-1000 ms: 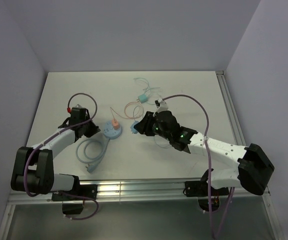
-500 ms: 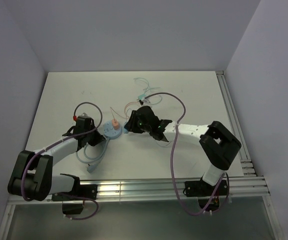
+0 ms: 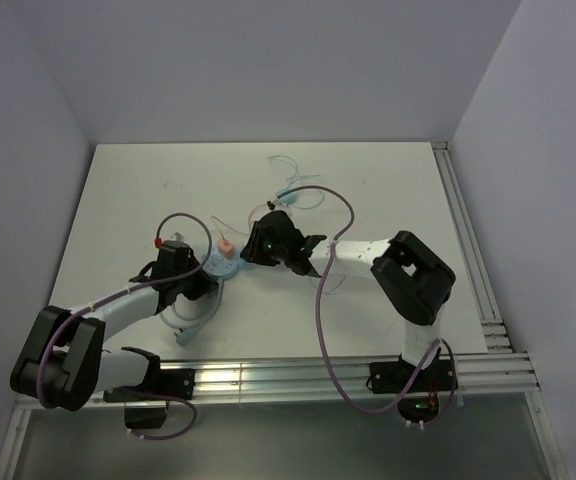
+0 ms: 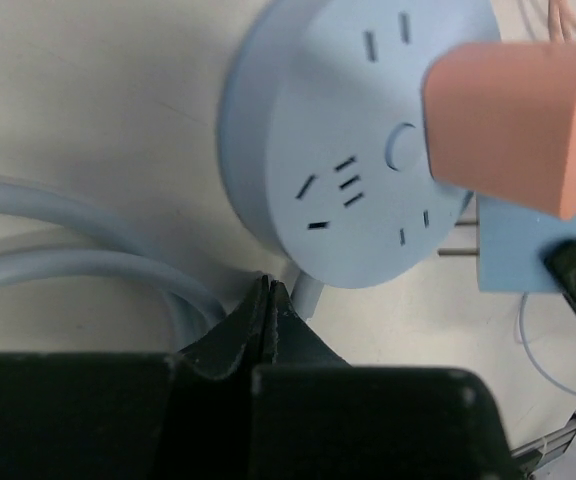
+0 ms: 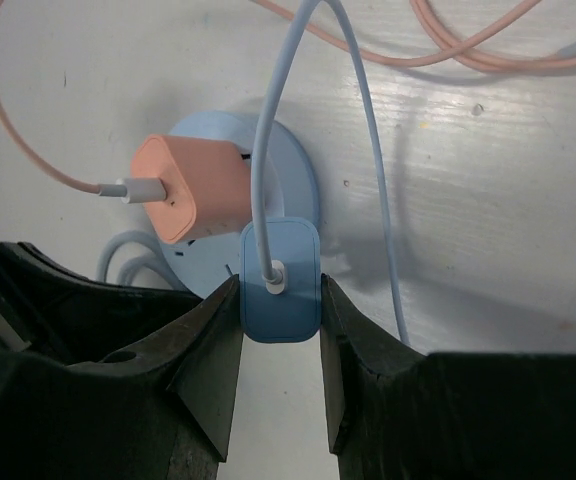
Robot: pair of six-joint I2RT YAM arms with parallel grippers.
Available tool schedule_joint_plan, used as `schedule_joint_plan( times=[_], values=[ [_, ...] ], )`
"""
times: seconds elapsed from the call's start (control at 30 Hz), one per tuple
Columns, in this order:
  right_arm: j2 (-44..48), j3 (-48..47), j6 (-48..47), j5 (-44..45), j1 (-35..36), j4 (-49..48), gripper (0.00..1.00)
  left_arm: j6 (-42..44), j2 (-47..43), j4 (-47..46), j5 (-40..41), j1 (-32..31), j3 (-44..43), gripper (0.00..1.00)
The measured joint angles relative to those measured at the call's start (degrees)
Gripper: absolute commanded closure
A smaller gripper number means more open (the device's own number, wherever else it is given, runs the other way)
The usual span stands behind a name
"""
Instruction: Insert the plug
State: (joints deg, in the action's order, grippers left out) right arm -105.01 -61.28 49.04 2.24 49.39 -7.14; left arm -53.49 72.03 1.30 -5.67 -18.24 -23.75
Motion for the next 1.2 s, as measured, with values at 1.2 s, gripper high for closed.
schedule_joint_plan(
  times=[1.2],
  values=[
    [6.7, -3.3, -7.9, 0.8, -4.0, 4.5, 1.0, -0.2, -9.3, 5.4, 10.9, -14.5, -11.3, 0.95]
  ],
)
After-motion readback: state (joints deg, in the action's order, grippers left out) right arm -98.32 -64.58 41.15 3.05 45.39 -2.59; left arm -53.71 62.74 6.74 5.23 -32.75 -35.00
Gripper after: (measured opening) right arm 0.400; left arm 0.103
